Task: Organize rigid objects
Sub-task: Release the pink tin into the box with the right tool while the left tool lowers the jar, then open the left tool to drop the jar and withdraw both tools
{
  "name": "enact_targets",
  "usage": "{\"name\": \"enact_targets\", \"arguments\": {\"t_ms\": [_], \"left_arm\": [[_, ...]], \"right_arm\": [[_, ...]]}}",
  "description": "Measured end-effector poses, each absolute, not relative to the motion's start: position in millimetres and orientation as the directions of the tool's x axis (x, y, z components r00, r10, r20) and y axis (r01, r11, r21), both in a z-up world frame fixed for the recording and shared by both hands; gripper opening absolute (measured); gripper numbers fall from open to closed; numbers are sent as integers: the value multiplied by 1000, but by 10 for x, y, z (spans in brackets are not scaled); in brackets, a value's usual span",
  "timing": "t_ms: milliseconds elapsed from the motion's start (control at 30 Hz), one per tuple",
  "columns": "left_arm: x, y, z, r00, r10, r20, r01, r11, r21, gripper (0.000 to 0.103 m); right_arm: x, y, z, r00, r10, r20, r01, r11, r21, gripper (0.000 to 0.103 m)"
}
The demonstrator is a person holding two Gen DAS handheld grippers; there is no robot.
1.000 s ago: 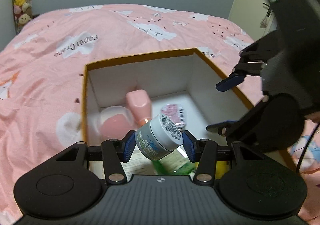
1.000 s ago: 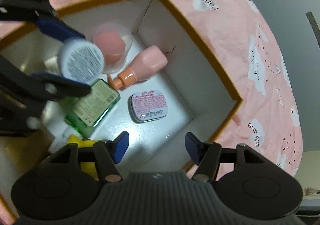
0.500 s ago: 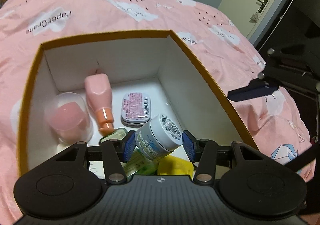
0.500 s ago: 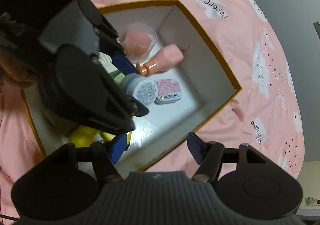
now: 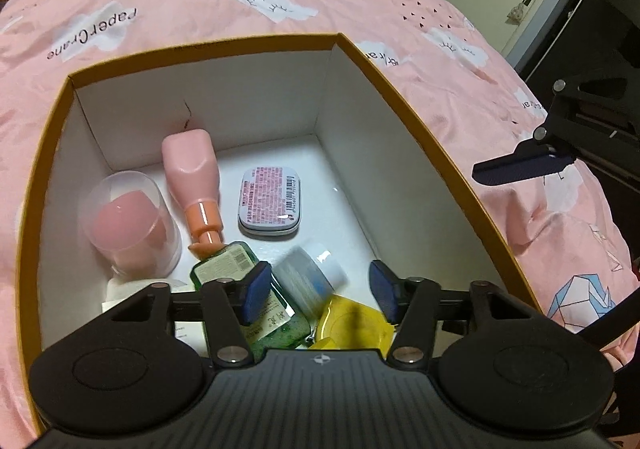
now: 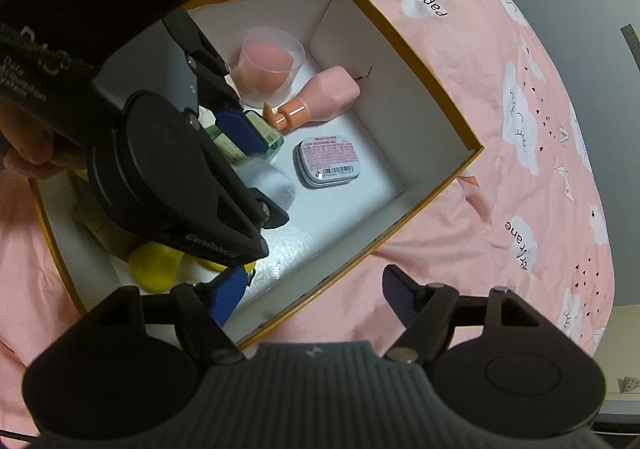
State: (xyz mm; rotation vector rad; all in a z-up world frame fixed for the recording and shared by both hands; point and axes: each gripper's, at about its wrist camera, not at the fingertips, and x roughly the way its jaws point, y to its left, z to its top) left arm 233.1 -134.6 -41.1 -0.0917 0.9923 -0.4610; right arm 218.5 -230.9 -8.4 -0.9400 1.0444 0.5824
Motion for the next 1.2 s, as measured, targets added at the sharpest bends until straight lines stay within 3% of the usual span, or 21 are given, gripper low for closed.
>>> {"name": "enact_targets", "arguments": {"t_ms": [333, 633, 967, 1200], "left_arm": [[2164, -1206, -166, 525, -399, -752, 311, 912, -267, 69], [1730, -889, 315, 702, -321, -635, 215, 947, -240, 69], [1108, -585, 759, 855, -208, -476, 155, 977, -147, 69], [729, -422, 858, 887, -190, -421, 181, 982, -61, 69]], "right_arm": [[2141, -2314, -30, 423, -7, -906, -778, 510, -367, 78], [1998, -2325, 325, 465, 91, -881, -715, 625, -313, 80], [1425, -2304, 748, 611, 228, -758, -577, 784, -228, 85], [928, -2316, 865, 753, 273, -598, -416, 902, -112, 93]]}}
